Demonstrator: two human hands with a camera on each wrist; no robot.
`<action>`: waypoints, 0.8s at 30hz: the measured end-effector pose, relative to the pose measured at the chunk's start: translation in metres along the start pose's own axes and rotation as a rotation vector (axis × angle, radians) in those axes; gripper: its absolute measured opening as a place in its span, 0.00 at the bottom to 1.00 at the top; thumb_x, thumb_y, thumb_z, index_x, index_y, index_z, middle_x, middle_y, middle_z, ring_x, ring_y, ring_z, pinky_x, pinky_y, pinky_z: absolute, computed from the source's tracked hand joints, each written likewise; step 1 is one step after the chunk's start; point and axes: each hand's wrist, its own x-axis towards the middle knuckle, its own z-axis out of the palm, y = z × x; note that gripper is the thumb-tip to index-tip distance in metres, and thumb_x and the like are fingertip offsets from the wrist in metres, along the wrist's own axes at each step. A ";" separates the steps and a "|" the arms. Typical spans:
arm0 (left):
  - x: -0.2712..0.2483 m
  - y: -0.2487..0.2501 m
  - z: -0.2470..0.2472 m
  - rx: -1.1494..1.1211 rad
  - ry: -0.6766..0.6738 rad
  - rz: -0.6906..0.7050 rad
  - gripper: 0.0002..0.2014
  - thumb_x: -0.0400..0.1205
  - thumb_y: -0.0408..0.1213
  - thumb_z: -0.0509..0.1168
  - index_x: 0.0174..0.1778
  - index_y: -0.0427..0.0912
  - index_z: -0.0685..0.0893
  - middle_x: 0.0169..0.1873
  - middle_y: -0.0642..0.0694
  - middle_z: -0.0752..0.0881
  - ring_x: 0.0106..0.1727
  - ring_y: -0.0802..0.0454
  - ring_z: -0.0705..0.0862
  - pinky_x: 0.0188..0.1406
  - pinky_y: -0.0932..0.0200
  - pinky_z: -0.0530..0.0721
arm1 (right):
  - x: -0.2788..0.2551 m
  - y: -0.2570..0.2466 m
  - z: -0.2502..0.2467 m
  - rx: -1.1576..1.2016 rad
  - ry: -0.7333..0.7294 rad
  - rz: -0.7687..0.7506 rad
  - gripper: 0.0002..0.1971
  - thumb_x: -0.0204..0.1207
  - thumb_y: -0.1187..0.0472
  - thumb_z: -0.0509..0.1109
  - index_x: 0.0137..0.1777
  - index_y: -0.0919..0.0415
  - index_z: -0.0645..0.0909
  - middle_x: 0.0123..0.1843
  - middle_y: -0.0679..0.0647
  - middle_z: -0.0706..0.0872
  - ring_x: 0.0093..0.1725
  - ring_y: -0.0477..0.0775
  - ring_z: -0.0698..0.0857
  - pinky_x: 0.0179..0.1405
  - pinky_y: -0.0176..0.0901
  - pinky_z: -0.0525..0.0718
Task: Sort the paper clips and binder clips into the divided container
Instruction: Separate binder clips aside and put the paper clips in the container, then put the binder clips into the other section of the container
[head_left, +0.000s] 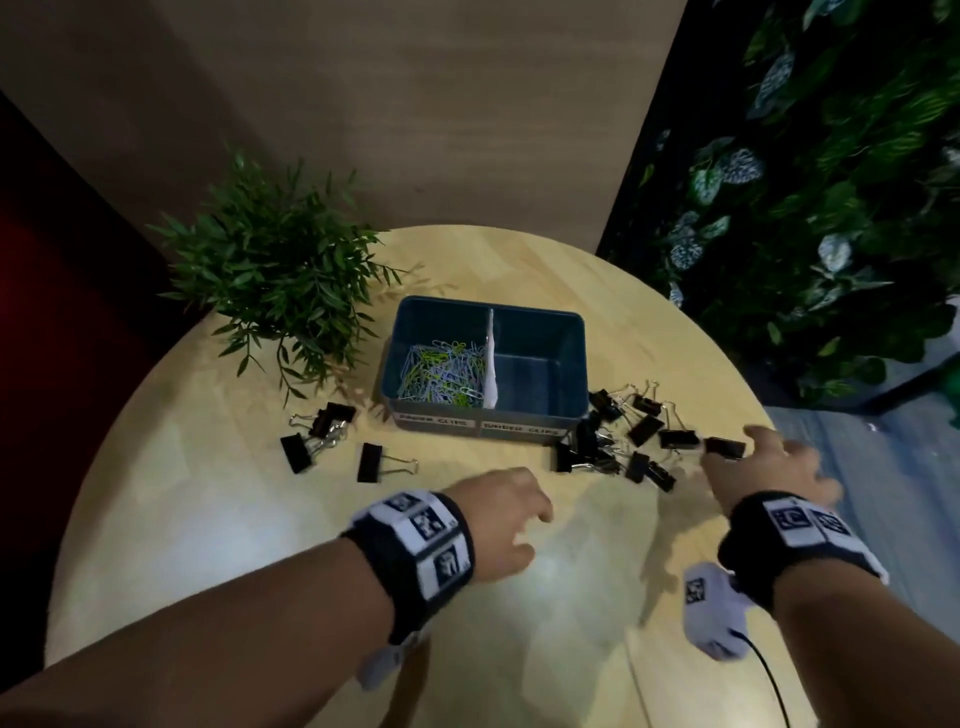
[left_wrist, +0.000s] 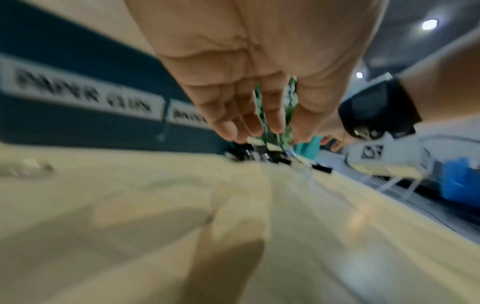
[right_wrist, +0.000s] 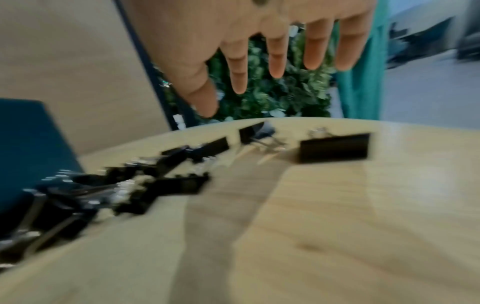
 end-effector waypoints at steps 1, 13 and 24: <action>0.007 0.004 0.011 0.014 -0.038 0.027 0.23 0.80 0.41 0.63 0.72 0.49 0.72 0.72 0.49 0.69 0.72 0.50 0.70 0.71 0.57 0.69 | 0.004 0.009 0.005 -0.002 -0.067 0.006 0.33 0.74 0.36 0.61 0.78 0.43 0.60 0.81 0.57 0.60 0.76 0.71 0.64 0.73 0.64 0.68; 0.100 0.050 0.037 0.213 0.012 -0.165 0.39 0.79 0.24 0.56 0.83 0.46 0.44 0.83 0.39 0.38 0.83 0.33 0.37 0.81 0.39 0.57 | 0.008 -0.018 0.026 -0.154 -0.161 -0.294 0.61 0.50 0.30 0.77 0.79 0.33 0.41 0.82 0.54 0.48 0.76 0.69 0.59 0.69 0.64 0.72; 0.091 0.048 0.045 0.294 0.068 -0.209 0.22 0.81 0.30 0.58 0.71 0.48 0.70 0.78 0.42 0.59 0.75 0.34 0.59 0.68 0.35 0.72 | -0.002 -0.014 0.051 -0.012 -0.154 -0.487 0.31 0.65 0.52 0.76 0.67 0.45 0.67 0.73 0.56 0.62 0.67 0.64 0.69 0.60 0.54 0.77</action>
